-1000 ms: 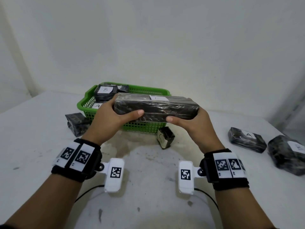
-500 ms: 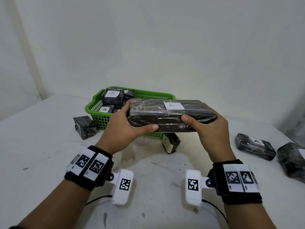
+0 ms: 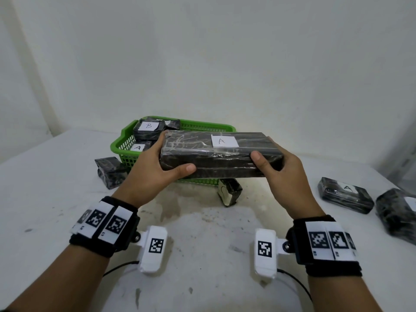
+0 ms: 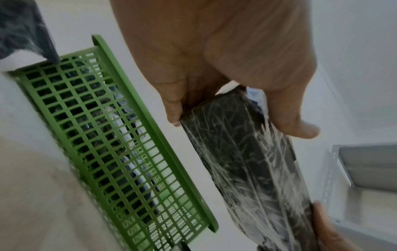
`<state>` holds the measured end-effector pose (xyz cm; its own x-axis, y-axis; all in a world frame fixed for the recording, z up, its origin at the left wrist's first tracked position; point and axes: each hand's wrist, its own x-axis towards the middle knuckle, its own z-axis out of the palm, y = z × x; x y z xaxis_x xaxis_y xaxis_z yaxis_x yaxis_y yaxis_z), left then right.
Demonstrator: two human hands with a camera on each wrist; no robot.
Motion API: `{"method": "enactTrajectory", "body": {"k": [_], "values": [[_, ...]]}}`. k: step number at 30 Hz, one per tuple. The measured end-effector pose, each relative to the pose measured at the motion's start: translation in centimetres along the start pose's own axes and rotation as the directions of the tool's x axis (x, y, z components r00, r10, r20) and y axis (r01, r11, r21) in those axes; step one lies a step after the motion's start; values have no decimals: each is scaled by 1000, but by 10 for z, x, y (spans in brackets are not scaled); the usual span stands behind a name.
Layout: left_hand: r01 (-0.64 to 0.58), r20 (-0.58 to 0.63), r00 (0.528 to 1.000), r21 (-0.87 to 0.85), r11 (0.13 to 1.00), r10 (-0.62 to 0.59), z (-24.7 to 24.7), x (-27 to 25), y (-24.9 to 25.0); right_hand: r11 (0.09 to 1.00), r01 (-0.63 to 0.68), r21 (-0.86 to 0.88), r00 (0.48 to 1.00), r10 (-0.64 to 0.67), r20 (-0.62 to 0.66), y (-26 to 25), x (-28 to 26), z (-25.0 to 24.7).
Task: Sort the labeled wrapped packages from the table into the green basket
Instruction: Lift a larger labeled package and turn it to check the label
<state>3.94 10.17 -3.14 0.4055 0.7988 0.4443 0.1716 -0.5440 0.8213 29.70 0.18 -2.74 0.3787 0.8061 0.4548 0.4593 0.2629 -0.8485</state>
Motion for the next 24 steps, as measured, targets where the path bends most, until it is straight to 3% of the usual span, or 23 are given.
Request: {"method": "enactTrajectory", "body": {"k": [7, 12, 19, 24], "values": [[38, -20, 999, 34, 999, -37, 2, -3, 4, 1000, -3, -15, 1000, 3, 22, 4, -3, 6], [43, -17, 999, -23, 999, -43, 2, -2, 1, 999, 32, -21, 994, -34, -99, 6, -5, 21], [53, 29, 998, -72, 996, -51, -2, 0, -2, 999, 30, 21, 999, -30, 32, 6, -3, 11], [39, 22, 999, -105, 994, -37, -1, 0, -3, 998, 58, 24, 998, -58, 4, 6, -5, 10]]}}
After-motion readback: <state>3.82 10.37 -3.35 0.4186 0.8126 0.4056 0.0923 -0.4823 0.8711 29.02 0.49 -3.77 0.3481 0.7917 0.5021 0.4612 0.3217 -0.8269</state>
